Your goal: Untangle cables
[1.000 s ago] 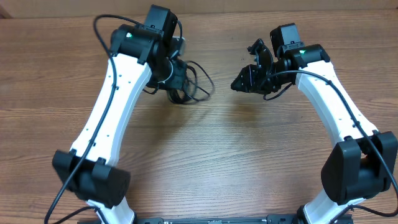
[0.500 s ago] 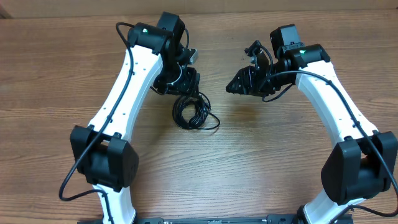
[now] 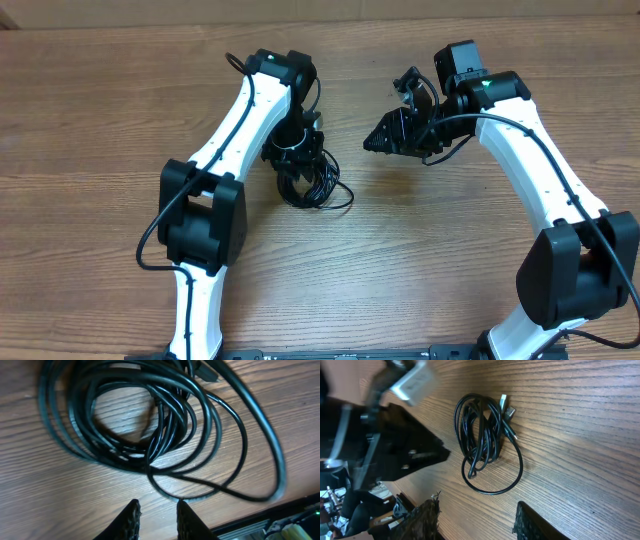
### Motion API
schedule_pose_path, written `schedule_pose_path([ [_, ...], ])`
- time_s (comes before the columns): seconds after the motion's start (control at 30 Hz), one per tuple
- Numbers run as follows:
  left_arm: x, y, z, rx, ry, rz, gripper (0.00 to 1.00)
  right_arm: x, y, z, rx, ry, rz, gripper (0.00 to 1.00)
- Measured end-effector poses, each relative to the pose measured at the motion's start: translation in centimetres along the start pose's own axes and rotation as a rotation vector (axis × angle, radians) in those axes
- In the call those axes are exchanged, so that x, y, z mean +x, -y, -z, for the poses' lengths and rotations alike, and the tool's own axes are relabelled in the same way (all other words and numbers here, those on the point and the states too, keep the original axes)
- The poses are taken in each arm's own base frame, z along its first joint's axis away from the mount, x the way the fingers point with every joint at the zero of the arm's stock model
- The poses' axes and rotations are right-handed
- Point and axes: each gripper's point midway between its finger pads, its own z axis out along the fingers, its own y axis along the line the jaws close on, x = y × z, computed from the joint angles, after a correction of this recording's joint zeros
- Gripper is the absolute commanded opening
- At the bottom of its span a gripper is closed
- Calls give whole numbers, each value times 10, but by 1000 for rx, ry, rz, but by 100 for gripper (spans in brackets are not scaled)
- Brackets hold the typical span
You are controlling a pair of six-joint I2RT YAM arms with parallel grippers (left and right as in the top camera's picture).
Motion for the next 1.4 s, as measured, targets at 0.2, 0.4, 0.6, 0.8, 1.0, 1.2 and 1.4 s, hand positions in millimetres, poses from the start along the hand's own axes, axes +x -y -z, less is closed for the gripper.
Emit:
schedule_pose_path([
  [0.2, -3, 11, -14, 33, -23, -10, 33, 0, 0, 0, 0, 0, 0, 49],
  [0.4, -3, 20, -16, 35, -19, -21, 34, 1, 1, 0, 4, -2, -2, 49],
  [0.6, -1, 19, 3, 37, -19, 27, 40, 0, 7, 0, 41, 2, -2, 50],
  [0.8, -17, 27, 26, 57, 72, 55, 45, -1, 9, 0, 53, 5, -1, 53],
  [1.0, -23, 45, 11, 10, 111, 60, 63, -1, 11, 0, 63, 6, -1, 54],
  [1.2, -20, 57, -24, -63, 110, 69, 51, 1, 12, 0, 72, 1, -6, 54],
  [1.4, -12, 47, -41, -99, 71, 75, 4, 3, 13, 1, 77, -9, -15, 54],
])
